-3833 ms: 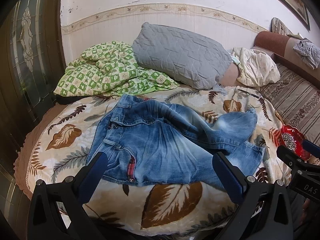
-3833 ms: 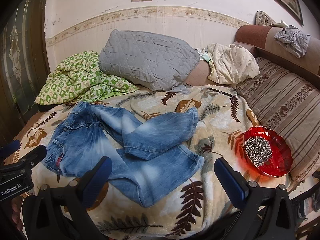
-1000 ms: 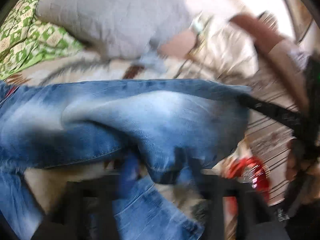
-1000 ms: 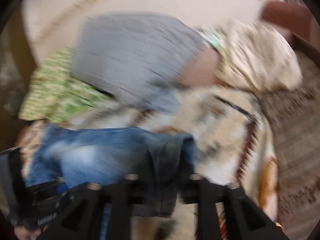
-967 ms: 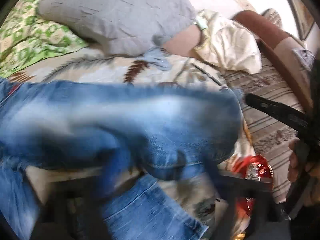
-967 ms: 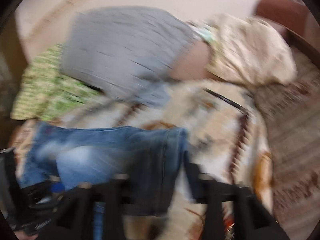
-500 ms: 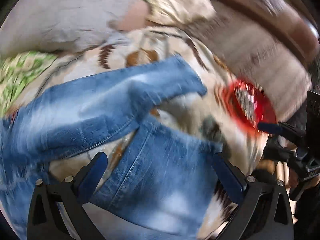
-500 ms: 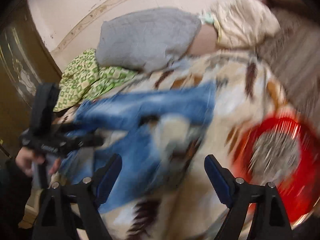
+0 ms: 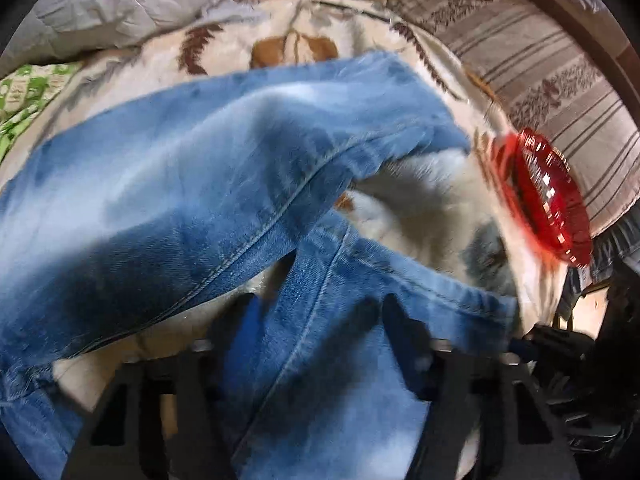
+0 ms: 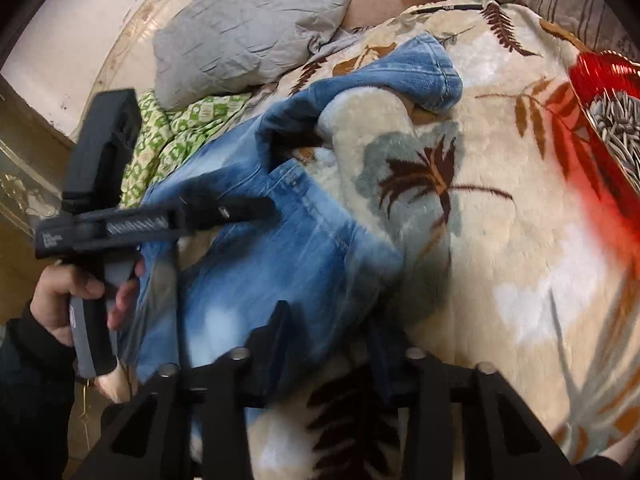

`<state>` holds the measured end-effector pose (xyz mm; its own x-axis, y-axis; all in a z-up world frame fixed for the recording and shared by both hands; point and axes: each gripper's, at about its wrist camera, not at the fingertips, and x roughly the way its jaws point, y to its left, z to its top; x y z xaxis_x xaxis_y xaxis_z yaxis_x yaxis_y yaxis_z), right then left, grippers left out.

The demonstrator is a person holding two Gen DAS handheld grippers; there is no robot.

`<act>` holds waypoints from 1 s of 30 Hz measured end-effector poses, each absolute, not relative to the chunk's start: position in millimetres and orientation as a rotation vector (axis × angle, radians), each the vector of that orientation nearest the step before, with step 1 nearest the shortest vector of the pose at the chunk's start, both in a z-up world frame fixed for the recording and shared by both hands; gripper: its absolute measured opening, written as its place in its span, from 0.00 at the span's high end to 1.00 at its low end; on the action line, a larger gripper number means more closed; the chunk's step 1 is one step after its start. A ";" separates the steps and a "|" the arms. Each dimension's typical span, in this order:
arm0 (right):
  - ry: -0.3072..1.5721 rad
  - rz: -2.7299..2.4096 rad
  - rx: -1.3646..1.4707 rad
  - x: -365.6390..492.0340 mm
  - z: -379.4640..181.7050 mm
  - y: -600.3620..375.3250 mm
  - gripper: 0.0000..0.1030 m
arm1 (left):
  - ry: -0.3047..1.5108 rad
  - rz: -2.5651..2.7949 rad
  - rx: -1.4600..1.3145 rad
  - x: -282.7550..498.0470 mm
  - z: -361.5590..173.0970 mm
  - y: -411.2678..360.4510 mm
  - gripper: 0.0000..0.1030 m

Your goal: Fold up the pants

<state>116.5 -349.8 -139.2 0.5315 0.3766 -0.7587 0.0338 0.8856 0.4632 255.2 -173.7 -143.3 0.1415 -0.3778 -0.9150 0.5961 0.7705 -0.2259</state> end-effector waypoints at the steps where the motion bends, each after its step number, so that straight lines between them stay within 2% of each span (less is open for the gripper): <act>1: 0.995 0.206 0.433 121.1 -140.2 -347.5 0.92 | 1.227 -0.701 0.243 253.6 -144.5 -174.9 0.76; 2: 0.999 0.204 0.426 122.6 -141.5 -347.2 0.94 | 1.211 -0.713 0.248 250.3 -142.0 -174.2 0.95; 6: 0.950 0.214 0.414 116.1 -127.6 -347.5 0.96 | 1.130 -0.750 0.228 228.7 -119.6 -172.3 0.95; 11: 0.837 0.188 0.380 85.9 -84.7 -362.5 0.96 | 1.026 -0.854 0.206 201.1 -80.5 -193.9 0.95; 18: 0.747 0.012 0.409 35.7 -47.0 -423.9 0.96 | 0.900 -1.011 0.234 199.0 -47.5 -290.3 0.95; 19: 0.759 -0.004 0.400 33.6 -46.3 -427.9 0.95 | 0.899 -1.011 0.234 201.3 -46.4 -296.6 0.90; 20: 0.776 -0.008 0.401 32.5 -46.9 -431.4 0.93 | 0.906 -0.990 0.231 204.2 -46.6 -308.4 0.77; 21: 0.795 -0.028 0.411 32.5 -47.4 -433.6 0.83 | 0.919 -0.965 0.225 207.3 -47.7 -313.5 0.63; 22: 0.812 -0.057 0.408 36.1 -47.4 -432.3 0.68 | 0.933 -0.933 0.219 210.0 -48.4 -315.2 0.25; 23: 0.827 -0.100 0.388 35.6 -46.6 -433.7 0.56 | 0.932 -0.899 0.199 211.6 -47.4 -312.1 0.05; 24: 0.823 -0.133 0.374 33.8 -45.0 -435.1 0.30 | 0.904 -0.877 0.173 210.8 -44.3 -303.9 0.04; 25: 0.783 -0.148 0.386 27.9 -40.1 -439.7 0.23 | 0.883 -0.872 0.170 209.8 -41.2 -297.3 0.05; 30: 0.718 -0.108 0.370 26.7 -23.1 -435.6 0.23 | 0.840 -0.741 0.209 205.4 -27.4 -228.6 0.05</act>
<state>26.7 -435.6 -23.1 0.7510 0.0292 -0.6597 0.2217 0.9299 0.2935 205.4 -228.6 -27.4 0.4375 -0.5122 -0.7391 0.6692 0.7344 -0.1128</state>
